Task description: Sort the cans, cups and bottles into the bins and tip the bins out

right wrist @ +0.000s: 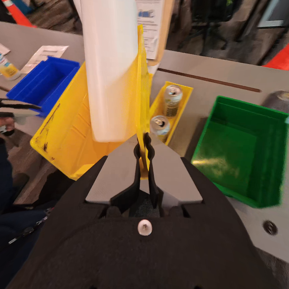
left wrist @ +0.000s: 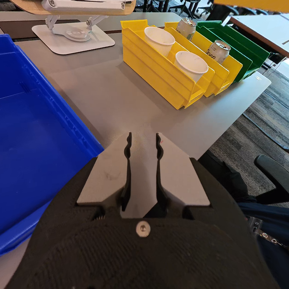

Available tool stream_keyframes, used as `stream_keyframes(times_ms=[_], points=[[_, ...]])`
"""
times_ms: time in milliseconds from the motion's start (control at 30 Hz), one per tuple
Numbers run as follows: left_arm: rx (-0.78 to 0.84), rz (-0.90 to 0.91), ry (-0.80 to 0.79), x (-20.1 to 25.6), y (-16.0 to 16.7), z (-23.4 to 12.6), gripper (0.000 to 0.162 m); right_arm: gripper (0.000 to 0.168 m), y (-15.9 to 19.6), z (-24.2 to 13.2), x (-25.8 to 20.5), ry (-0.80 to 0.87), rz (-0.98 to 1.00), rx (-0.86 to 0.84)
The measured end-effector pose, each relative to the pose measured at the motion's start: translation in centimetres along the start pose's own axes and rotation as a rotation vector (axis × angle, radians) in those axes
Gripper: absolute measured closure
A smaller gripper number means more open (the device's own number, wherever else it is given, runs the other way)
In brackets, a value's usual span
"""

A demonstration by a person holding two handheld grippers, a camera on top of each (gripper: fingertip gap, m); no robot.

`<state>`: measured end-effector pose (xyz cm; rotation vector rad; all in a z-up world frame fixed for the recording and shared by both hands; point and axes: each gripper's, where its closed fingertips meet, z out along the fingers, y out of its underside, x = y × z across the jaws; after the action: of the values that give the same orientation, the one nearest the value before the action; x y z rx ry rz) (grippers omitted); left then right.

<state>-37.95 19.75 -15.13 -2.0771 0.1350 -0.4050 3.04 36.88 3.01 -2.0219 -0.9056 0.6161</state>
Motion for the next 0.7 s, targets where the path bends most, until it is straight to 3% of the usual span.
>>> stream_keyframes(times_ms=[300, 700], points=[[-0.035, 0.005, -0.001, 0.0, 0.5, 1.3, 0.133, 0.167, 3.2, -8.0, 15.2, 0.415, 0.088, -0.015], [-0.084, -0.008, -0.004, -0.5, 1.6, 2.5, 0.133, 0.166, 7.1, -8.7, 24.8, 0.754, 0.016, -0.250]])
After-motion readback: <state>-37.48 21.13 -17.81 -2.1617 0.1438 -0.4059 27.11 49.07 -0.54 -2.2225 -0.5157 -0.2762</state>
